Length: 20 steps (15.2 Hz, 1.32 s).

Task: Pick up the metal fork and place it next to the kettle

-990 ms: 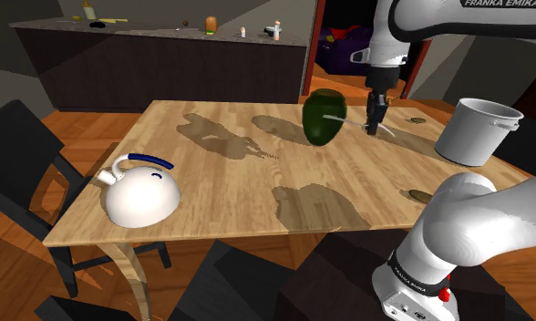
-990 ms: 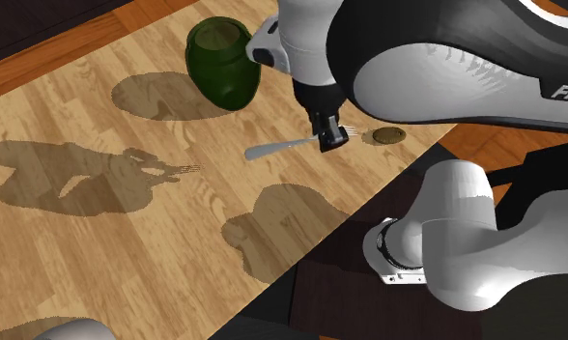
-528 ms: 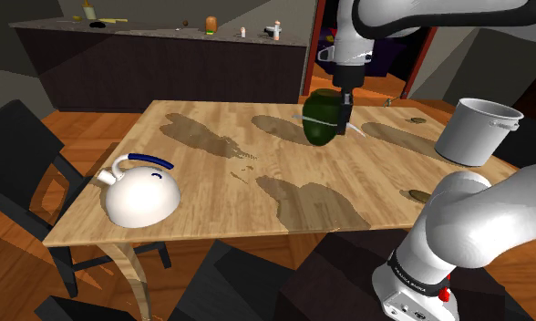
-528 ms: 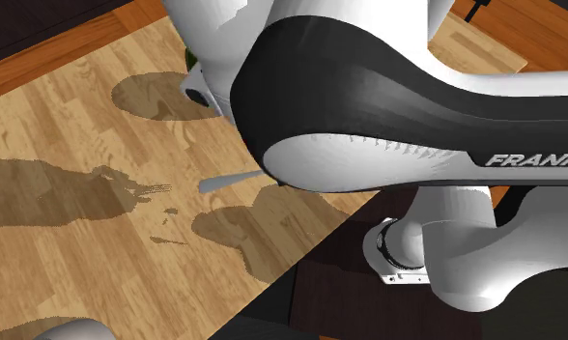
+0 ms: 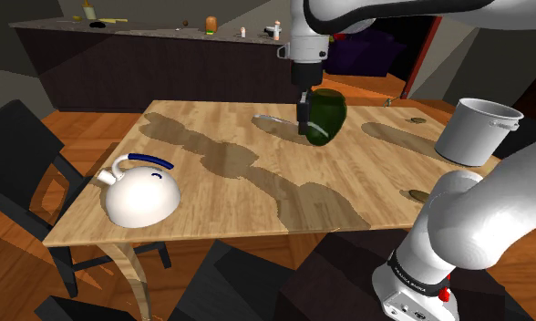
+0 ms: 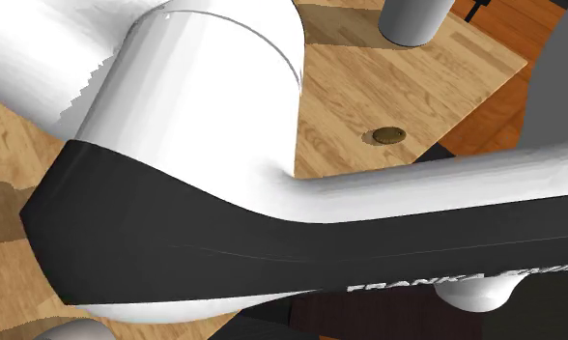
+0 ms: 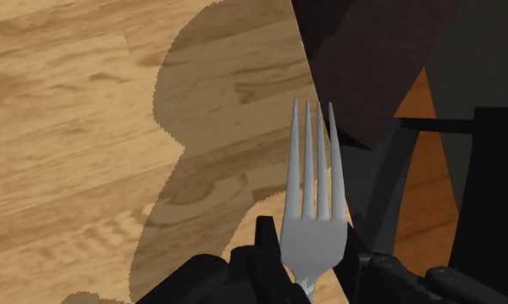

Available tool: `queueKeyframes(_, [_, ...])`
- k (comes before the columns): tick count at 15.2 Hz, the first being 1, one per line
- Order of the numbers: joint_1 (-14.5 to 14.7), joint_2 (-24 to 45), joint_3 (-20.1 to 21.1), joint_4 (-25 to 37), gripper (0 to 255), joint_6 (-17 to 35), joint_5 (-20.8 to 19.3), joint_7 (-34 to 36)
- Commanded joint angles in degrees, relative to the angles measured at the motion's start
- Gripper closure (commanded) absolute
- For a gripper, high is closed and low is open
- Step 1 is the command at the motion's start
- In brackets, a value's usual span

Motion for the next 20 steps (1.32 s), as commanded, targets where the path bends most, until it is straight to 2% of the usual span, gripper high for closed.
queueKeyframes(1, [0.73, 3.33, 1.23, 2.89, 255, 0.55, 0.77, 1.76])
queueKeyframes(9, [3.64, 17.91, 5.81, 17.78, 255, 0.70, 2.20, 9.06])
queueKeyframes(16, [6.56, 32.30, 8.70, 35.30, 255, -2.08, 1.31, 15.20])
queueKeyframes(20, [6.57, 32.02, 8.65, 31.86, 255, 1.09, 1.36, 14.96])
